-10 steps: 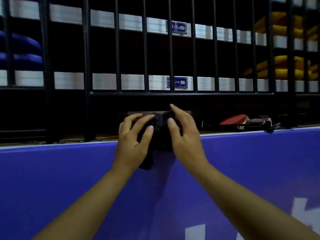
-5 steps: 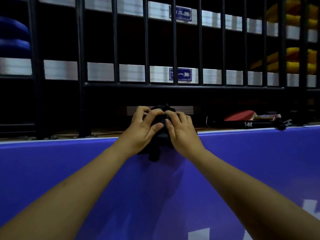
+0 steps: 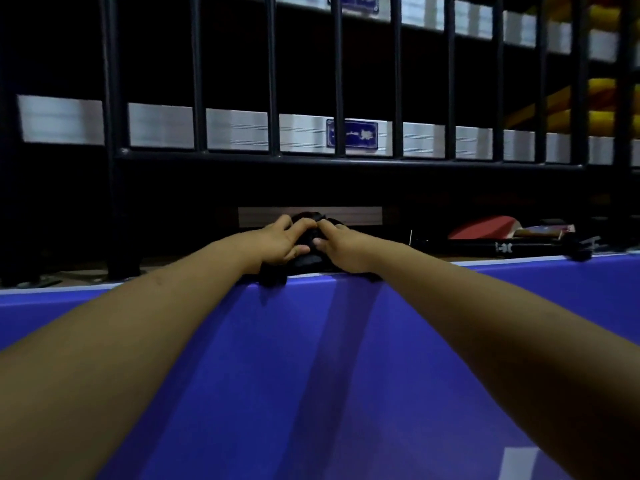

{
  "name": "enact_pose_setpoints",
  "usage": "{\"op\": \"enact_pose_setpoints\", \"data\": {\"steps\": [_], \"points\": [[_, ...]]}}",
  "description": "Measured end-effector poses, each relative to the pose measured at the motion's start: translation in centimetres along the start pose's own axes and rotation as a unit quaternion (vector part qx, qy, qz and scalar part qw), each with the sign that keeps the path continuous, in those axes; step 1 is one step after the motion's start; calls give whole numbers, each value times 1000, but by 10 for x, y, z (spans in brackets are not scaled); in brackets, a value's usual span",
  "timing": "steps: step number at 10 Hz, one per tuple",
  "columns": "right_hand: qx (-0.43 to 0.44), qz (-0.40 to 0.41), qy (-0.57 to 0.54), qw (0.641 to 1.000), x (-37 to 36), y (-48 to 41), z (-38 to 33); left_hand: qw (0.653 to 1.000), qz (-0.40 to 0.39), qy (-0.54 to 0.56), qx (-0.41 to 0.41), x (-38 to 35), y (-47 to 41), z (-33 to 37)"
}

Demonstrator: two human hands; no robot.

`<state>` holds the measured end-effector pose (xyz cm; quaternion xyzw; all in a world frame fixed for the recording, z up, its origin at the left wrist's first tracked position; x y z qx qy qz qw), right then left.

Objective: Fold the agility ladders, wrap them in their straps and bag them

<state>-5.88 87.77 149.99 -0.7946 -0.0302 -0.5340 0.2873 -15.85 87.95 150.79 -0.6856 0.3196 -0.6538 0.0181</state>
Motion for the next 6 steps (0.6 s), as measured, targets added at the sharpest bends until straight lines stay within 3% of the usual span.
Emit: {"op": "enact_pose_setpoints", "data": {"steps": [2, 4, 5, 6], "points": [[0, -52, 24, 998, -10, -35, 16, 995, -1, 91, 37, -19, -28, -13], [7, -49, -2, 999, -9, -38, 19, 995, -51, 74, 38, -17, -17, -24], [6, -35, -24, 999, 1, -26, 14, 993, -25, 108, 47, 6, 3, -31], [20, 33, -47, 998, 30, -4, 5, 989, 48, 129, 55, 42, 30, -39]]}}
Point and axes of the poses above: each hand's wrist, its own y-axis away from the middle knuckle, its own x-axis out of the back of the hand, z = x × y, the point moved 10 cm from there along -y, towards the middle knuckle, and after that the axes turned 7 degrees about -y, right-handed, at the moved point
